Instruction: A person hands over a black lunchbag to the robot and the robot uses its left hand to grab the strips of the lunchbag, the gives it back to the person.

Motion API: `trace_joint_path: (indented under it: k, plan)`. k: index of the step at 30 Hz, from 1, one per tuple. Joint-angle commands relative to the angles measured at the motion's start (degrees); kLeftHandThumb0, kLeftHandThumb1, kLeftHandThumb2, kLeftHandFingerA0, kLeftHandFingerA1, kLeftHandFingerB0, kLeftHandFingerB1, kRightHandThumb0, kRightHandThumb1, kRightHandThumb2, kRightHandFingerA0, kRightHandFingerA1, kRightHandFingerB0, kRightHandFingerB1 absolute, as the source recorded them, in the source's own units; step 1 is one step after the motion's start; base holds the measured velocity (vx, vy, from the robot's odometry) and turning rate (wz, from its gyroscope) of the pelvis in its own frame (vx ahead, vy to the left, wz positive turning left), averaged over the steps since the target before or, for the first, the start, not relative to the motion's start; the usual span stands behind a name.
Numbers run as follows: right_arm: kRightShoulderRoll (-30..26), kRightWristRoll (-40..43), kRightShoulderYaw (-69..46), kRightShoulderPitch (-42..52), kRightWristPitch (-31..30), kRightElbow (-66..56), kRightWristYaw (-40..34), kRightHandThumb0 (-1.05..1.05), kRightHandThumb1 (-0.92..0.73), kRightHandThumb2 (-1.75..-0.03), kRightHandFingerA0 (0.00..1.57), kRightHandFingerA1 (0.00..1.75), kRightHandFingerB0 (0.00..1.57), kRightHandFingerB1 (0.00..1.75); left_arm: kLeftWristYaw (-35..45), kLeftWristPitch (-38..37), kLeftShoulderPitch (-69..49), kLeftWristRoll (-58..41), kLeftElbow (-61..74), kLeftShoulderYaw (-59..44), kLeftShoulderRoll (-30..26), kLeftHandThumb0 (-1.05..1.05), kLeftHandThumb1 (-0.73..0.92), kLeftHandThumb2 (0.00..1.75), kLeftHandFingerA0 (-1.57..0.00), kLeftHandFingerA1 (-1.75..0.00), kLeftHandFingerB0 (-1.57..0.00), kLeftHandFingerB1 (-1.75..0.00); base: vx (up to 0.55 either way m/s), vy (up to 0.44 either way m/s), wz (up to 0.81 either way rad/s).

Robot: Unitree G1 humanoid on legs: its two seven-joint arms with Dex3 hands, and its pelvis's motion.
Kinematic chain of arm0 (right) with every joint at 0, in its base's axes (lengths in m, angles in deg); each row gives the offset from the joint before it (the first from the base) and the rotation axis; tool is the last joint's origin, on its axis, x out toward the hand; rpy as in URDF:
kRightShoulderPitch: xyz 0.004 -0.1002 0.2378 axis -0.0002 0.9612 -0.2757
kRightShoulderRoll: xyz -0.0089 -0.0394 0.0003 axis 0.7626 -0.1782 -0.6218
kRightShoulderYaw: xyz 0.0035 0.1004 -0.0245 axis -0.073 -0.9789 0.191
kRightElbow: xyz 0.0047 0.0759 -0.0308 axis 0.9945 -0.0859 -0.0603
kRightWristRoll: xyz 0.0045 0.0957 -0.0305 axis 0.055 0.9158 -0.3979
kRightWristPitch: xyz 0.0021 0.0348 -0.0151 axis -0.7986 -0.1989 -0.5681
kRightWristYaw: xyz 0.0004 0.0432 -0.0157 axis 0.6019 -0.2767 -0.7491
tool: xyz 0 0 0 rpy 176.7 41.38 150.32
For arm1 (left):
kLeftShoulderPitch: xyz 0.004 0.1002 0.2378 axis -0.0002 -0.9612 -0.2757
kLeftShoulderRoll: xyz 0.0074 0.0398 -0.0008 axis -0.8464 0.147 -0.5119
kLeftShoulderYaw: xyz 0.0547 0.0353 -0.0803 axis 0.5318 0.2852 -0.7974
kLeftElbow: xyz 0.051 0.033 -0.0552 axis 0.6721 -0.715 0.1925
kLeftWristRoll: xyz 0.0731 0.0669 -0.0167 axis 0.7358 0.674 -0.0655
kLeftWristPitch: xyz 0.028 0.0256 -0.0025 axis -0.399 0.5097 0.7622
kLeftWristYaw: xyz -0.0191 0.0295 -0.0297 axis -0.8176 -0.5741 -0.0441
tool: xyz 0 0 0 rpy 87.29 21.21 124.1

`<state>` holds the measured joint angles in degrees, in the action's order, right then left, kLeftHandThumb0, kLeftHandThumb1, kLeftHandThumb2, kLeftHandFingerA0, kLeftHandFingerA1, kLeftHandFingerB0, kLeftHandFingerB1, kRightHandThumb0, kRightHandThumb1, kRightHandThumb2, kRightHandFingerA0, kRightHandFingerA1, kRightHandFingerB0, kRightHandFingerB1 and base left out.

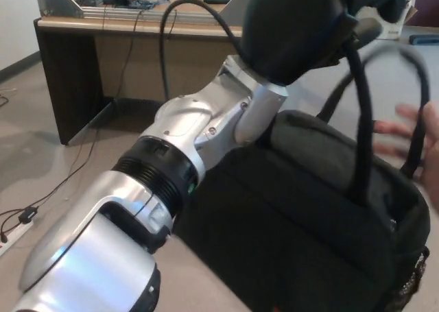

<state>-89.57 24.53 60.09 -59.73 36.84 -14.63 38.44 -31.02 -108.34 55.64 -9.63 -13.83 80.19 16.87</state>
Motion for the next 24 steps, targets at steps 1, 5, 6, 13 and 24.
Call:
trace_joint_path:
  k: [1,5,6,13,24]
  plan:
    - [-0.44,0.34,0.04,-0.68,-1.22,0.29,0.66,-0.36,-0.64,-0.59,0.53,0.46,0.48,0.38,-1.13,3.36,-1.74,1.71,2.73,0.88,-0.20,-0.27,0.54,0.56,-0.80,-1.68,-0.81,-1.09,0.00,0.000,0.00]
    - [-0.41,0.05,0.30,-1.36,-0.88,0.69,0.33,-0.35,-0.63,-0.58,0.55,0.47,0.49,0.39,-0.97,4.62,-3.20,2.11,4.63,1.06,-0.93,-0.27,0.47,0.56,-0.86,-1.61,-0.94,-0.64,0.00,0.000,0.00]
    - [-0.39,0.05,0.32,-1.48,-0.85,0.77,0.27,-0.35,-0.63,-0.58,0.55,0.47,0.49,0.39,-1.10,4.62,-3.29,2.14,4.76,1.09,-1.03,-0.27,0.47,0.56,-0.86,-1.61,-0.94,-0.64,0.00,0.000,0.00]
    - [-0.27,0.19,0.46,-0.25,-0.64,0.80,0.47,-0.33,-0.63,-0.58,0.55,0.47,0.50,0.39,10.14,6.28,-8.04,-1.36,10.17,-0.11,-2.16,-0.29,0.52,0.57,-0.81,-1.36,-0.81,-0.65,0.00,0.000,0.00]
    - [-0.06,0.03,0.63,-0.30,-1.17,0.65,0.24,-0.33,-0.64,-0.58,0.55,0.47,0.49,0.39,31.00,9.69,-13.33,-7.21,17.94,-2.30,-5.47,-0.87,0.57,0.59,0.00,0.00,0.00,0.00,0.00,0.000,0.00]
